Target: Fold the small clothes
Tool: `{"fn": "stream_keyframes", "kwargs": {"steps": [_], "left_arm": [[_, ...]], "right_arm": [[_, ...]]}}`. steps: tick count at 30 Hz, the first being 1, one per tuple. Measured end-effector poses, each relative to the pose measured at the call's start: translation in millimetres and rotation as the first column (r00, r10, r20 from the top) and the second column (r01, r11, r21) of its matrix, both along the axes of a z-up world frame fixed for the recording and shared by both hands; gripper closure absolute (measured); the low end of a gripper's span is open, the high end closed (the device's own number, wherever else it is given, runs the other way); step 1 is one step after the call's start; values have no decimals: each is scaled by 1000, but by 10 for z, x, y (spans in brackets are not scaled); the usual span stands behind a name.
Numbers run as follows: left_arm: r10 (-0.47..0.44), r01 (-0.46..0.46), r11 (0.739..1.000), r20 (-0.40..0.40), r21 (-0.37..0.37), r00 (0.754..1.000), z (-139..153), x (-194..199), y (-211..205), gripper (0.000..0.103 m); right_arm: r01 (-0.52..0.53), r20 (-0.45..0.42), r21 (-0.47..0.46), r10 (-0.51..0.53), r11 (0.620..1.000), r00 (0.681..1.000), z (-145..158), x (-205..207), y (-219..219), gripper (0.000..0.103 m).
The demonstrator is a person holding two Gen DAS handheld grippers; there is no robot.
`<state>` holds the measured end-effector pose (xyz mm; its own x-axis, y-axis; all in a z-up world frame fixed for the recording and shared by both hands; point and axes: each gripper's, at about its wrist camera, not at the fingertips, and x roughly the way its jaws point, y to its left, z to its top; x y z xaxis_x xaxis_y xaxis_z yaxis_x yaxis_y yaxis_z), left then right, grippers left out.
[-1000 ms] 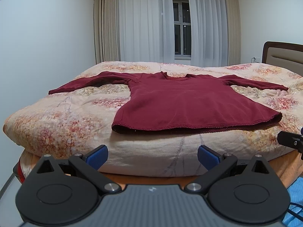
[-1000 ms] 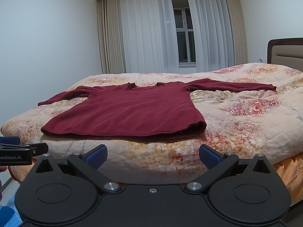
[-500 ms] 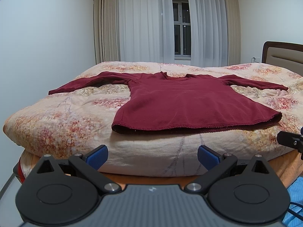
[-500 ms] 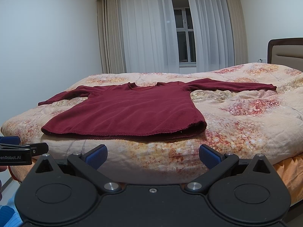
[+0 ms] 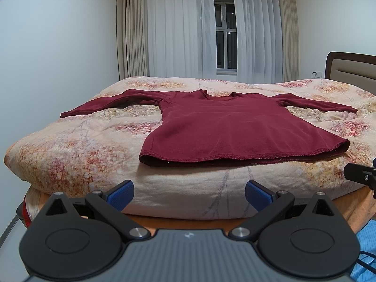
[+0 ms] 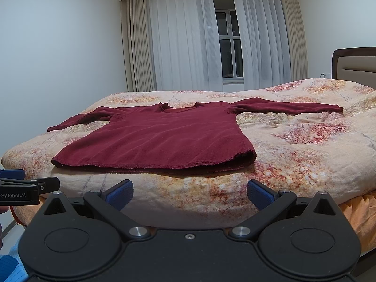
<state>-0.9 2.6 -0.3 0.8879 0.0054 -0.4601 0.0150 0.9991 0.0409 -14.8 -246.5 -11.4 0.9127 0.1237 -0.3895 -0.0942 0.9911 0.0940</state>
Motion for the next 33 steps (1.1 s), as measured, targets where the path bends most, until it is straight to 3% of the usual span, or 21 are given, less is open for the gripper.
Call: {"fn": "stream_keyframes", "kwargs": {"steps": [33], "left_arm": [[2,-1,1000,-7,4,1000,-13,-20,19,0]], "right_arm": [[-6,-11,3,6,1000,1000,-19,17,4,0]]}}
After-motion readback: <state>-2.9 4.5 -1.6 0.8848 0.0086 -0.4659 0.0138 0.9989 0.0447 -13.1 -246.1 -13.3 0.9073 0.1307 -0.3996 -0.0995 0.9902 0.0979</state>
